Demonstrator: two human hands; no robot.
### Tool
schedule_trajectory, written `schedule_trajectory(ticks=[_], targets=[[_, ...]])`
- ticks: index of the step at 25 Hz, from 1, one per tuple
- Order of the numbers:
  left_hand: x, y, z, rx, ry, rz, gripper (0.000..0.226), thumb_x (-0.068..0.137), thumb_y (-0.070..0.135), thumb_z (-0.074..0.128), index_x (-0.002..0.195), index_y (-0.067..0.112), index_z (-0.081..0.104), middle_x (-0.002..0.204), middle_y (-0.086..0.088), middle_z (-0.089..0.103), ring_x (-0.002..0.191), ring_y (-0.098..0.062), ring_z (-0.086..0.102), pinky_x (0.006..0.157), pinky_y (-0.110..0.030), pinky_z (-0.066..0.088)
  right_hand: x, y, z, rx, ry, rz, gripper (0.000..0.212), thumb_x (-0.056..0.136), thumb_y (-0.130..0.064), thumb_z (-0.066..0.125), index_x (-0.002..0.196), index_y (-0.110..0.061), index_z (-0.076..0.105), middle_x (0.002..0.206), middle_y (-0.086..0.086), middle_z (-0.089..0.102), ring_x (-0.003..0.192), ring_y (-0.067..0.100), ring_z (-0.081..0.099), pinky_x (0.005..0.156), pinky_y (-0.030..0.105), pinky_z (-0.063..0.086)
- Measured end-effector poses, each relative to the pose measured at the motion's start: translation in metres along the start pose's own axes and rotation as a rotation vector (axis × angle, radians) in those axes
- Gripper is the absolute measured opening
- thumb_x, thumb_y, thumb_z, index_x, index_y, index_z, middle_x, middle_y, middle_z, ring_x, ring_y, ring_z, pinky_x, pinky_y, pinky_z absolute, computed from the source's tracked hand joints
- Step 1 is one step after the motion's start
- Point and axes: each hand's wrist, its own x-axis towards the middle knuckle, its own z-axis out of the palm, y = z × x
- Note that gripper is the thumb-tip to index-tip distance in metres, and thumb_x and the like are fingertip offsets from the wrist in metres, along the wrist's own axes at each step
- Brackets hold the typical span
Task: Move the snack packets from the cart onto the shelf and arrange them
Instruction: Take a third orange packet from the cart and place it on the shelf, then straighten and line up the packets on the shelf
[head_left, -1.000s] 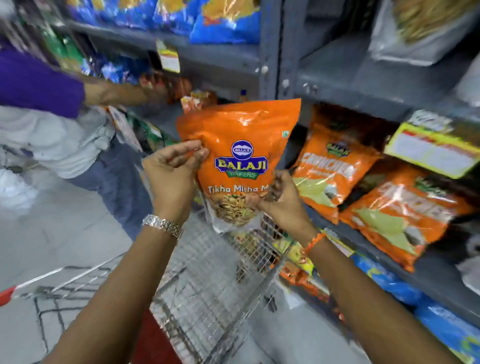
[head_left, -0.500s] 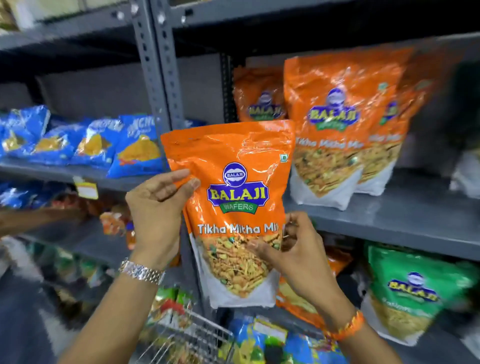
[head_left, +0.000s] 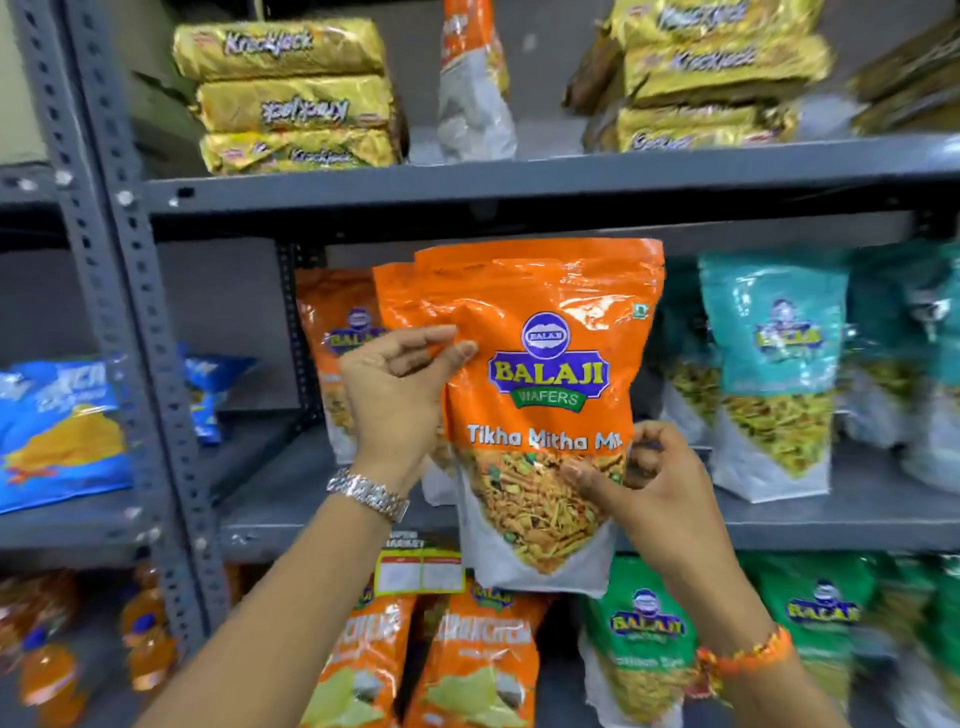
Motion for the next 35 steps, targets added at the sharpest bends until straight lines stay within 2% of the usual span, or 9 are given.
schedule_trajectory(ticks=[3,6,9,13,19,23,26,32,35], targets=[[0.009,-0.008,0.044,0.037,-0.058,0.011,0.022,0.069,0.007,0.088,0.079,0.025,0.079,0.087,-0.008,0.079,0.080,-0.019,0.075,0.071,-0.036,0.062,0.024,0.007,-0.030,-0.021,0.070,-0.003,0.065,0.052,-0.049,0.085,0.099,-0.022,0.049,0.089,-0.001,0.076,0.083,0.013,0.074,0.076,0.045,0.061],[0.015,-0.021,0.081,0.129,-0.085,-0.007,0.017,0.072,0.011,0.086,0.086,0.020,0.081,0.089,-0.002,0.079,0.085,-0.014,0.075,0.076,-0.036,0.063,0.048,0.017,-0.052,-0.058,0.107,-0.009,0.060,0.061,-0.041,0.085,0.102,-0.022,0.046,0.097,0.001,0.071,0.093,0.020,0.071,0.080,0.045,0.059],[0.024,-0.033,0.103,0.190,-0.072,-0.075,0.016,0.074,0.014,0.085,0.089,0.017,0.082,0.093,0.000,0.079,0.090,-0.012,0.074,0.082,-0.037,0.063,0.067,0.027,-0.063,-0.067,0.107,0.017,0.079,0.052,-0.058,0.081,0.110,-0.018,0.046,0.108,0.006,0.069,0.101,0.022,0.069,0.086,0.049,0.058],[0.035,-0.042,0.119,0.194,-0.032,-0.186,0.012,0.078,0.013,0.082,0.089,0.018,0.082,0.093,0.000,0.080,0.090,-0.015,0.075,0.082,-0.042,0.063,0.094,0.044,-0.066,-0.100,0.098,0.030,0.087,0.047,-0.073,0.079,0.110,-0.026,0.043,0.110,0.002,0.067,0.103,0.022,0.068,0.086,0.052,0.057],[0.039,-0.054,0.127,0.283,-0.044,-0.233,0.016,0.087,0.008,0.073,0.095,0.021,0.080,0.101,-0.002,0.078,0.093,-0.019,0.074,0.079,-0.044,0.064,0.108,0.063,-0.058,-0.102,0.132,0.076,0.057,0.074,-0.032,0.084,0.111,-0.018,0.042,0.110,0.007,0.064,0.105,0.024,0.065,0.087,0.050,0.056],[0.041,-0.051,0.119,0.274,-0.038,-0.193,0.027,0.090,-0.006,0.063,0.104,0.012,0.078,0.096,-0.004,0.076,0.089,-0.018,0.075,0.076,-0.040,0.064,0.111,0.068,-0.054,-0.129,0.148,0.072,0.053,0.079,-0.032,0.080,0.113,-0.017,0.042,0.105,0.003,0.062,0.104,0.026,0.063,0.086,0.049,0.056],[0.039,-0.048,0.107,0.274,-0.052,-0.162,0.027,0.089,-0.006,0.065,0.106,0.010,0.076,0.098,-0.007,0.077,0.091,-0.019,0.076,0.078,-0.037,0.064,0.112,0.066,-0.054,-0.174,0.117,0.049,0.052,0.084,-0.032,0.075,0.120,-0.013,0.044,0.098,-0.007,0.060,0.105,0.026,0.063,0.087,0.045,0.055],[0.035,-0.047,0.070,0.231,-0.002,-0.138,0.029,0.088,-0.010,0.064,0.107,0.009,0.075,0.099,-0.005,0.077,0.091,-0.018,0.077,0.078,-0.035,0.064,0.102,0.065,-0.048,-0.365,0.147,-0.029,0.059,0.088,-0.030,0.071,0.135,-0.008,0.043,0.125,0.012,0.063,0.115,0.033,0.060,0.083,0.036,0.048],[0.035,-0.044,0.043,0.232,0.052,-0.090,0.030,0.083,-0.008,0.071,0.105,0.010,0.076,0.098,-0.004,0.078,0.091,-0.016,0.076,0.078,-0.032,0.063,0.087,0.062,-0.044,-0.462,0.269,-0.095,0.074,0.084,-0.027,0.074,0.142,-0.004,0.035,0.135,0.017,0.052,0.125,0.035,0.050,0.098,0.043,0.045]])
